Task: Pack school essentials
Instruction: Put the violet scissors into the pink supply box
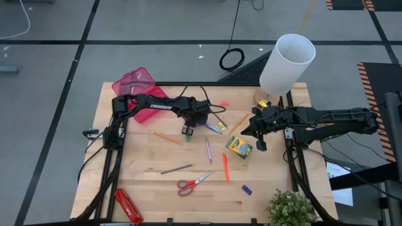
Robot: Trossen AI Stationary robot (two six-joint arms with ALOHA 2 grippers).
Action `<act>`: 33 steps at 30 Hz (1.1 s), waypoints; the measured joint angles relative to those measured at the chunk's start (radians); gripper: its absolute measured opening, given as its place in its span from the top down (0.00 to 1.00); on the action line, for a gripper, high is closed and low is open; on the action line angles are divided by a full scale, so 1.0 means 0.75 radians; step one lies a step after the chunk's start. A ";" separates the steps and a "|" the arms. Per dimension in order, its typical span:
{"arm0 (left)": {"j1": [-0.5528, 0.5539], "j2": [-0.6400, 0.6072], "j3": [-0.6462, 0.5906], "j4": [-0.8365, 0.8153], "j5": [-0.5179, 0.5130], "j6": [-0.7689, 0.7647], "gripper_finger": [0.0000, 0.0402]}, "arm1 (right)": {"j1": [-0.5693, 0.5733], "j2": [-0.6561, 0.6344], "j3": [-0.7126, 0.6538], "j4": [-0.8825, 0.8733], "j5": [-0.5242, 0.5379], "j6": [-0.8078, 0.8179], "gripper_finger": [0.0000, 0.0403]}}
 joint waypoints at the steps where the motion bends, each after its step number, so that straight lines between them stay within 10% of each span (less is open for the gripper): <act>1: 0.000 -0.009 0.000 -0.012 -0.004 -0.016 0.78 | 0.000 0.000 0.000 -0.001 0.000 0.000 1.00; 33: 0.075 -0.563 0.003 -0.716 -0.346 -0.818 0.78 | 0.000 0.000 0.000 0.004 0.005 -0.023 1.00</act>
